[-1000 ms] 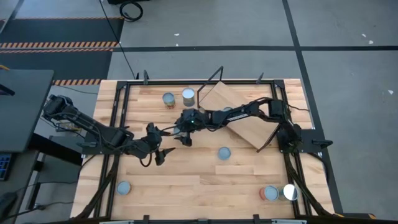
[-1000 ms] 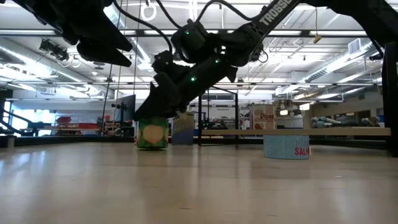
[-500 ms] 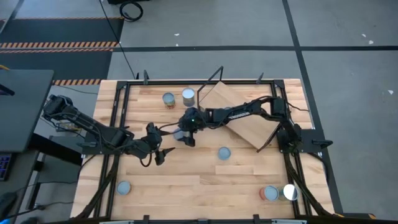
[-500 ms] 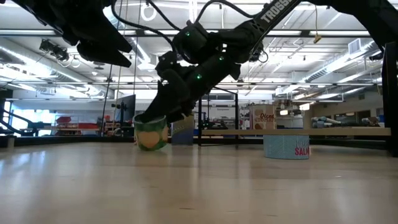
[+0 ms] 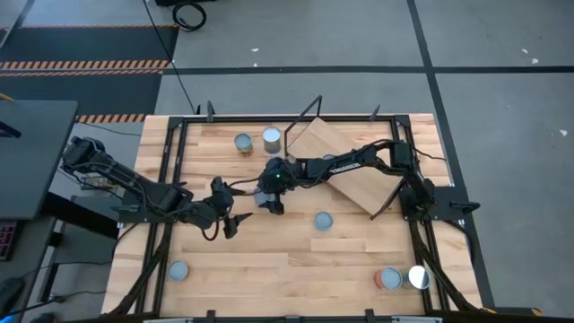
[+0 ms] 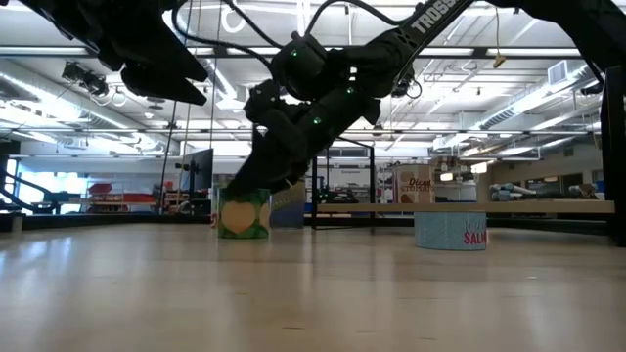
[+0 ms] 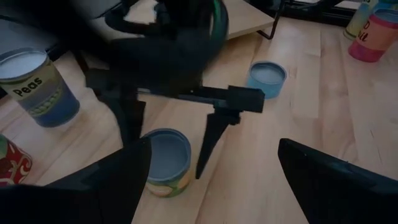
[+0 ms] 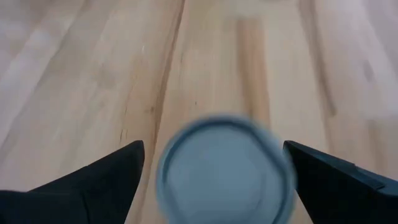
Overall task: Pick and place cans onto a shelf
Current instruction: Put the canned peaches on the shelf aligned with the canned diced tomatoes
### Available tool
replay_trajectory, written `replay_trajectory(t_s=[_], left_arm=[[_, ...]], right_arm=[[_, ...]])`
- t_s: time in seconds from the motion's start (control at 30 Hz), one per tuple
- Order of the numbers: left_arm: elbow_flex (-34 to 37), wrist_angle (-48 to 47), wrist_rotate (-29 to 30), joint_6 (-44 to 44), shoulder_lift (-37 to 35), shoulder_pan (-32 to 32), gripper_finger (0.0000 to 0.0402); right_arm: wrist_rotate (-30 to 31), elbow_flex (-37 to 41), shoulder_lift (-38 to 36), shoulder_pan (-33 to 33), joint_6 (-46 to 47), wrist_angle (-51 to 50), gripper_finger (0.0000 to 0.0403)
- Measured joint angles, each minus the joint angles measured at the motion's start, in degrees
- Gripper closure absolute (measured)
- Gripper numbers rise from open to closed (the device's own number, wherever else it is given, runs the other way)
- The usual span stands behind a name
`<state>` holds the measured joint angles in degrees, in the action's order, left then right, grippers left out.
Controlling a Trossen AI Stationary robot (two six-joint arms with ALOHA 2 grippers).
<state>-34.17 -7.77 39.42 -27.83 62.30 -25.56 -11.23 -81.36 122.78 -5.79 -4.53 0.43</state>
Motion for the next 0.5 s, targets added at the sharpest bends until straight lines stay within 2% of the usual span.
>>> replay_trajectory(t_s=[0.2, 0.37, 0.5], left_arm=[[0.0, 0.0, 0.0, 0.0, 0.0, 0.0, 0.0045], [0.0, 0.0, -0.1, -0.3, 0.0, 0.0, 0.0045], [0.0, -0.3, -1.5, -4.5, -1.5, -0.5, 0.0045]], right_arm=[[3.0, 0.0, 0.0, 0.2, -0.4, -0.4, 0.0038], [4.0, 0.0, 0.0, 0.2, -0.2, 0.5, 0.008], [5.6, 0.0, -1.5, 0.3, -0.1, -3.1, 0.0116]])
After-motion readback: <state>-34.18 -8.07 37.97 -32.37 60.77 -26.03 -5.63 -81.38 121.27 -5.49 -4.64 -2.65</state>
